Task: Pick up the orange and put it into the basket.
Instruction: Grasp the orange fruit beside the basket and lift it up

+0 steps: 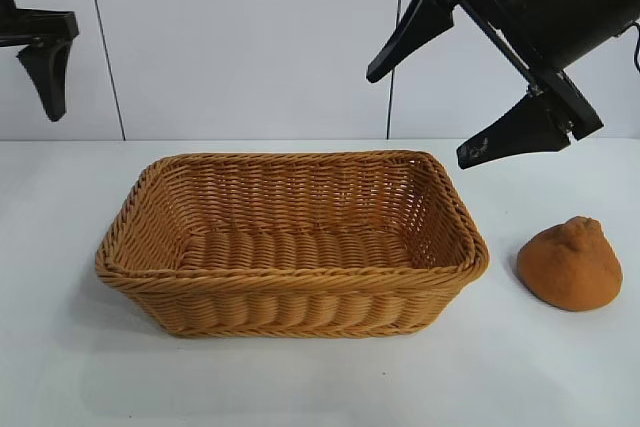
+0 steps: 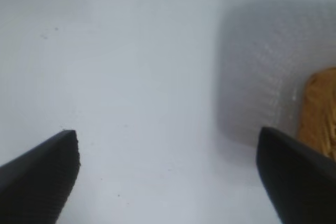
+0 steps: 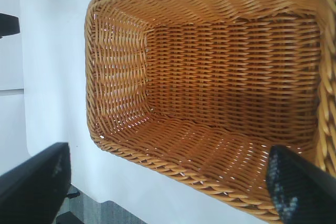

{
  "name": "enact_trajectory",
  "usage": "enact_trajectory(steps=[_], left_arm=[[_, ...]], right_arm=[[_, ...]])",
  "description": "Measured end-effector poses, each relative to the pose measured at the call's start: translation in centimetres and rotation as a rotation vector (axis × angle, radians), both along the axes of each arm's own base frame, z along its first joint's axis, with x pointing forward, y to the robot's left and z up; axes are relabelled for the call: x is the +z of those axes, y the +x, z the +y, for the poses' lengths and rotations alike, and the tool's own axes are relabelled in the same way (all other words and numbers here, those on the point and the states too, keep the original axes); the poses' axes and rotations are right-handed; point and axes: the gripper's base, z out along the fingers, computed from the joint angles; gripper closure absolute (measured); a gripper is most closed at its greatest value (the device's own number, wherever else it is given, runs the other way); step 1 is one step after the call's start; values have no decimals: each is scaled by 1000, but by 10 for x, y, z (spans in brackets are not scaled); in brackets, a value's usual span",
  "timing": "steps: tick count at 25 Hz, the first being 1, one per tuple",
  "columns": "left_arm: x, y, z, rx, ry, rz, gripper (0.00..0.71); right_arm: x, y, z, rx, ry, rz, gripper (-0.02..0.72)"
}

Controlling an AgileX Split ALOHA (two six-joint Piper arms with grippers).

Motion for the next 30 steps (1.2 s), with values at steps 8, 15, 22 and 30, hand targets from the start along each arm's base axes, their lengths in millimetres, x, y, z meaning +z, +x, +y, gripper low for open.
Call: enact_trajectory(steps=[8,15,22,30], left_arm=[[12,-16,-7,-44,-21,-7,71],[27,-81,-22,-126,-17,29,71],[44,-173,-30,-190,-21,10,72],[39,-276,-16,-193,-2,-110,74]], right_arm=[[0,0,0,1,-3,-1,10],[0,0,0,2,-6,-2,10],[0,0,0,2,-6,-2,10],[0,0,0,4,-6,0,10]])
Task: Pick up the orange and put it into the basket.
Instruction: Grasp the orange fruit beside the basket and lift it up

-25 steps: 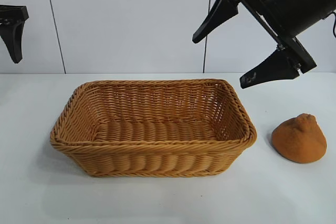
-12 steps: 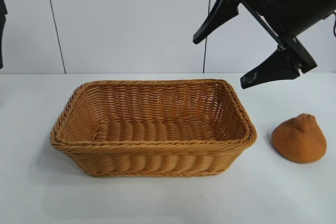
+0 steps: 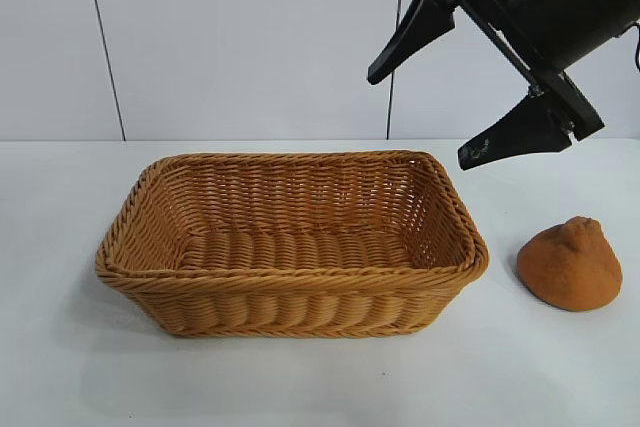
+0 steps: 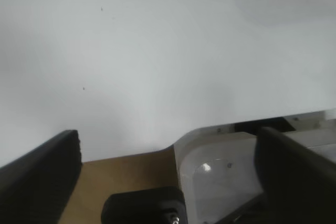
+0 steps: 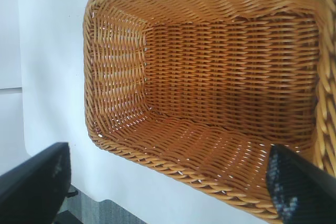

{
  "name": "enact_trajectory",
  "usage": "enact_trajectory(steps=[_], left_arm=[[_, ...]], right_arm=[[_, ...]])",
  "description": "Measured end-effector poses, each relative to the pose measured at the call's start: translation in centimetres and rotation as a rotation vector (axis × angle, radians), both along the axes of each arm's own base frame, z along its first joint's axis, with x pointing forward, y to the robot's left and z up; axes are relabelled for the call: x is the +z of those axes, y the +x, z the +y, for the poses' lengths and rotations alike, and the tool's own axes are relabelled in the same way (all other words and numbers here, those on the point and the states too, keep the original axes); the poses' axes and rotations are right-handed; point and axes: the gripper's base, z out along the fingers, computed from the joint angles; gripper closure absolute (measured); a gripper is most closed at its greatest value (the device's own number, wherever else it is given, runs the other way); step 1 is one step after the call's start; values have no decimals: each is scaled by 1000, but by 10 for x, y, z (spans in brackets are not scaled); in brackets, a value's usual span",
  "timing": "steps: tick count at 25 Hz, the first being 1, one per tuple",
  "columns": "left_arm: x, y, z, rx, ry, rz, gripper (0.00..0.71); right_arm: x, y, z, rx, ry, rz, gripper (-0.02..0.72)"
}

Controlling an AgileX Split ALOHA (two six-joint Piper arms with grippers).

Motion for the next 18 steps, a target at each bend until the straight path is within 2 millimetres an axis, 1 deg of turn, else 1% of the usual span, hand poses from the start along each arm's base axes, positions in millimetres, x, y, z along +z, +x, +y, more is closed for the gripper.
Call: enact_trajectory(steps=[3,7,9,13,18], left_arm=[[-7,-32,4,10,-24,-128,74],[-17,-65,8,12,-46,-274,74],[-16,-79,9,12,-55,-346,74],[-10,-99,12,6,-70,-477,74],[-7,-111,14,7,-65,-562,74]], right_arm=[[0,0,0,0,0,0,10],[0,0,0,0,0,0,10],[0,0,0,0,0,0,10],[0,0,0,1,-1,0,10],[0,-1,0,13,-1,10,10]])
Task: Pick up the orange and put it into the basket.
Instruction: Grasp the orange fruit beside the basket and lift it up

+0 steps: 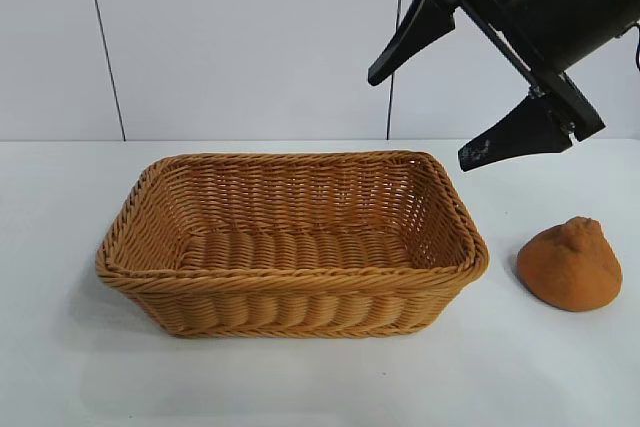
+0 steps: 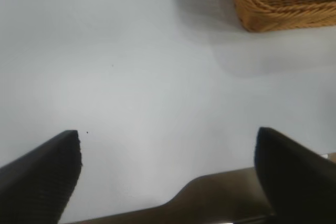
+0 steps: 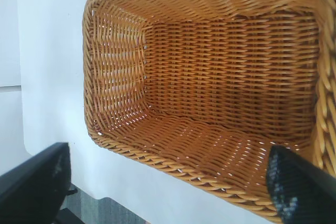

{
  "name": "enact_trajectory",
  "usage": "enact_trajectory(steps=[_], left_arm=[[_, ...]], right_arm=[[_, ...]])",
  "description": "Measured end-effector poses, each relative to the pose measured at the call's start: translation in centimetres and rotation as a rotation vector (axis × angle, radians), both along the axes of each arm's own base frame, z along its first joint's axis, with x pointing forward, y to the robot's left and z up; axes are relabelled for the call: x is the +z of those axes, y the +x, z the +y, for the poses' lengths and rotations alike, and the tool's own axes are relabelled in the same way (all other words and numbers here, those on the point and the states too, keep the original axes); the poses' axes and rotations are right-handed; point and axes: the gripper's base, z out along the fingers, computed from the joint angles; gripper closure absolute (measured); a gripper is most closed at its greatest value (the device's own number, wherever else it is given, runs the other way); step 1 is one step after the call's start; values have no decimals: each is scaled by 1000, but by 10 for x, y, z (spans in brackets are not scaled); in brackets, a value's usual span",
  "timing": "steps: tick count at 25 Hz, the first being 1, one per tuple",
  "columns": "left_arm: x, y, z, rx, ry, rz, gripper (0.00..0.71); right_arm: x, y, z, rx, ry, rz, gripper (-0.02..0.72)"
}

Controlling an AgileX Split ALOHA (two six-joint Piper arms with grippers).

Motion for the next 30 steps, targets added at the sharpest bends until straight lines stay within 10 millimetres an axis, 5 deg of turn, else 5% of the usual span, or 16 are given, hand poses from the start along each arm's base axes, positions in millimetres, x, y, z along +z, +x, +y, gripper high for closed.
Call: enact_trajectory(steps=[7,16,30], left_arm=[[1,-5,2,59,-3,-38,74],[4,-41,5,80,-21,-267,74],[4,-41,5,80,-23,-273,74]], right_arm=[[13,5,-1,38,-39,-23,10],[34,15,-15,39,-267,-42,10],[33,27,-76,-126,-472,-15,10]])
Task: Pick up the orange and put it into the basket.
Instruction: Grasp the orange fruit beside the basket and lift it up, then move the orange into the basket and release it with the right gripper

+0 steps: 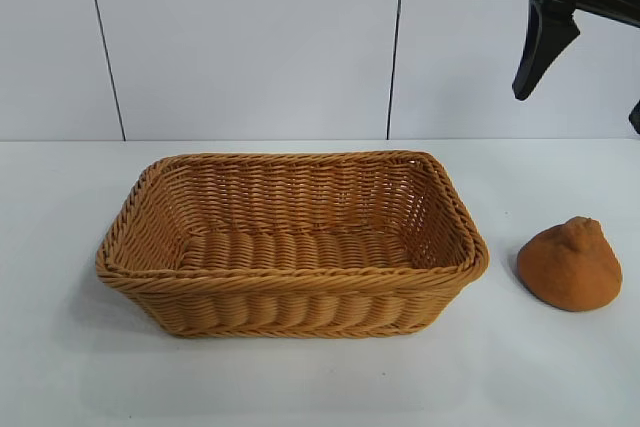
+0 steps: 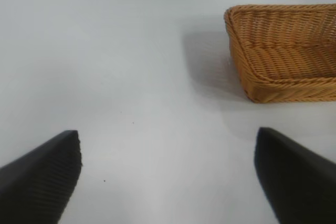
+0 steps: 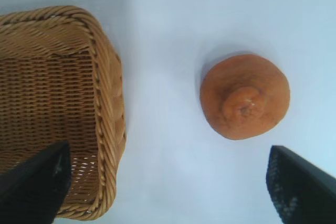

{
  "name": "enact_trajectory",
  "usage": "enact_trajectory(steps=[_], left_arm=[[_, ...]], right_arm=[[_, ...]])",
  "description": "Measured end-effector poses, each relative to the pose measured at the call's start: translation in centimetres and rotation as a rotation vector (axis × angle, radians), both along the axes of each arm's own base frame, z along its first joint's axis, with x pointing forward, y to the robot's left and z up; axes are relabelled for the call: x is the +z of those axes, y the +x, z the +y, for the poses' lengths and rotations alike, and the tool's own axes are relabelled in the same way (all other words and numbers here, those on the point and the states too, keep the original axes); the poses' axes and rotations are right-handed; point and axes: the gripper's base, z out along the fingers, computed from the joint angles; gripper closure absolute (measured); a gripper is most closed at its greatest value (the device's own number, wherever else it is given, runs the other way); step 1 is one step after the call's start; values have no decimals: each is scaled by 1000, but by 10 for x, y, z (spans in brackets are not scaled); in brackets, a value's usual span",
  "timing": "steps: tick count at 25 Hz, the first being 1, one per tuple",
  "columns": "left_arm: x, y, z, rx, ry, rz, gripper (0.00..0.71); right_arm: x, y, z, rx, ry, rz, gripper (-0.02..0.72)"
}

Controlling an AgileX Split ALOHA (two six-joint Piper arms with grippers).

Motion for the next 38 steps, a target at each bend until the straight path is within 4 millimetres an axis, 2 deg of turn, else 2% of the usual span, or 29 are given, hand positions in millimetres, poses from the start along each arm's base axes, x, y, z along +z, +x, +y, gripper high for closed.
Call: enact_trajectory(steps=[3,6,10,19,23,24,26,29,30,31,34,38], left_arm=[[0,0,0,0,0,0,74],[0,0,0,0,0,0,74],[0,0,0,0,0,0,74],[0,0,0,0,0,-1,74],[0,0,0,0,0,-1,74],[0,0,0,0,0,-1,74],[0,0,0,0,0,-1,74],[0,0,0,0,0,-1,74],[0,0,0,0,0,-1,74],[0,0,0,0,0,-1,74],[0,0,0,0,0,-1,74],[0,0,0,0,0,-1,74]], right_arm=[[-1,3,-6,-21,-1,-14,10],[-10,7,-7,-25,-3,9,10],[-40,19,-6,-27,-9,87,10],[-125,38,-8,-19,-65,278,10],[-146,39,-9,-17,-75,327,16],[-148,39,-9,-17,-77,329,50],[-148,39,-9,-14,-81,329,183],[-148,39,-9,-11,-84,336,527],[-146,38,-9,-10,-85,339,612],[-143,37,-9,0,-86,339,666],[-127,37,-10,28,-90,305,663],[-90,32,-10,27,-86,218,663]])
